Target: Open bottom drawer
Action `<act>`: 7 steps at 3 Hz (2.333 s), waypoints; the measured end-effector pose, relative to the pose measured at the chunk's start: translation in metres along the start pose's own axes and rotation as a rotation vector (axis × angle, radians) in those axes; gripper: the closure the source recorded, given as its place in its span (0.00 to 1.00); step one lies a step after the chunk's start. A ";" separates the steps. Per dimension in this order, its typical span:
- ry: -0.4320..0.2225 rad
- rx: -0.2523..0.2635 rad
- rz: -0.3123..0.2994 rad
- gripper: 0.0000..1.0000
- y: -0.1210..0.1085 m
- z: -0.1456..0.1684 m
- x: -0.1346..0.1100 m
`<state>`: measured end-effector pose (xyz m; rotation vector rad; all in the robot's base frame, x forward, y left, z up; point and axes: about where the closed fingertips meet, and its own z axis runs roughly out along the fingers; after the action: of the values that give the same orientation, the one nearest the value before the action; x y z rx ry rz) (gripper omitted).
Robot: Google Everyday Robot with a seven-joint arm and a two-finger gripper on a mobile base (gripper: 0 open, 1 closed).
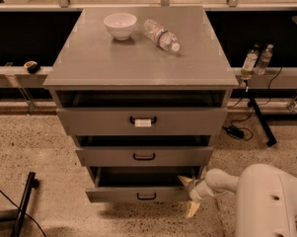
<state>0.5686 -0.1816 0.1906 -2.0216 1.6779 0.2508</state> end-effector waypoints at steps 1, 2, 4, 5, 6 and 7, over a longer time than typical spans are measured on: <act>-0.007 -0.060 0.028 0.18 0.031 0.003 -0.004; -0.011 -0.095 0.033 0.32 0.041 0.005 -0.006; -0.002 -0.089 0.022 0.31 0.053 0.003 -0.018; 0.000 -0.084 0.071 0.33 0.080 -0.003 -0.022; -0.015 -0.087 0.118 0.49 0.107 -0.012 -0.038; -0.021 -0.095 0.148 0.50 0.131 -0.020 -0.051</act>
Offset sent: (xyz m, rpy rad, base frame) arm -0.0469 0.0020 -0.0131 -0.0115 0.1268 0.0258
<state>0.4278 -0.1624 0.1967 -1.9556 1.8365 0.4087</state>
